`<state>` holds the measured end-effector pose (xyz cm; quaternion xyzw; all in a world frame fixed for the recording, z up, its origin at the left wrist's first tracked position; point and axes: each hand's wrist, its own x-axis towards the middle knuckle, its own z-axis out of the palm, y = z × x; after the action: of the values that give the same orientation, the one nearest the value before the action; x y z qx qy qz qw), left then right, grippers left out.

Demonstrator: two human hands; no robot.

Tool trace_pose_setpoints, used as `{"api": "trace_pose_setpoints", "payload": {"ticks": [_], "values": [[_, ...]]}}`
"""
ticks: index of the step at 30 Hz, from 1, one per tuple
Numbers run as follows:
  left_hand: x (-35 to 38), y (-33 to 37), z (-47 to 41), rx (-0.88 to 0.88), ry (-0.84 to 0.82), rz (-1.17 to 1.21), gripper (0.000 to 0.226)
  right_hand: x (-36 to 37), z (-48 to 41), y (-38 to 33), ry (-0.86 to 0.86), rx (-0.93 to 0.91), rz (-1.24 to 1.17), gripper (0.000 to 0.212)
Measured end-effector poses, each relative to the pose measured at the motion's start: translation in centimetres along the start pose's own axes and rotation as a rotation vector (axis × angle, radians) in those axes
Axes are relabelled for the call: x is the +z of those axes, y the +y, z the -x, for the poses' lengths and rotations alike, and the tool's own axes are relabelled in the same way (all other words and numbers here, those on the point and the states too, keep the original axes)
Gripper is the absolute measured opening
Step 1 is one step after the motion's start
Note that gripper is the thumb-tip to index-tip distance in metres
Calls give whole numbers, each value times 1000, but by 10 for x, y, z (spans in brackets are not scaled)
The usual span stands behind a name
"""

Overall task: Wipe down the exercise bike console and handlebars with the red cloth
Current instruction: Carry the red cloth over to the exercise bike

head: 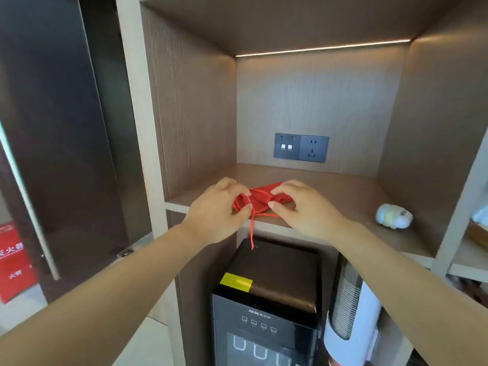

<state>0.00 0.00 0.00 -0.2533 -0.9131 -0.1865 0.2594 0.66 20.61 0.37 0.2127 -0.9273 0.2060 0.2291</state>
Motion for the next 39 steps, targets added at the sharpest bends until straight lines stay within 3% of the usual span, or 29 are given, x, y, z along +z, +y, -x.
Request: {"api": "trace_pose_setpoints", "payload": {"ticks": [6, 9, 16, 21, 24, 27, 31, 39], "values": [[11, -5, -18, -87, -159, 15, 43, 7, -15, 14, -134, 78, 29, 44], [15, -7, -18, -90, -223, -14, 39, 12, -15, 17, -177, 59, 34, 40], [10, -13, -7, -51, -138, 4, 17, 9, -15, 10, -88, 44, -46, 20], [-1, -23, 17, -47, -90, 39, 24, 24, -25, -6, -152, 49, -32, 37], [-11, -32, 32, -71, -72, 13, 35, 28, -30, -14, -183, 73, -4, 30], [-22, -42, 45, -120, -66, -2, 40, 27, -33, -22, -137, 101, 15, 7], [-38, -55, 68, -152, -56, -6, 40, 30, -28, -42, -61, 67, -34, 13], [-91, -91, 153, -300, -8, 15, 39, 65, -11, -139, -83, -108, -60, 11]]}}
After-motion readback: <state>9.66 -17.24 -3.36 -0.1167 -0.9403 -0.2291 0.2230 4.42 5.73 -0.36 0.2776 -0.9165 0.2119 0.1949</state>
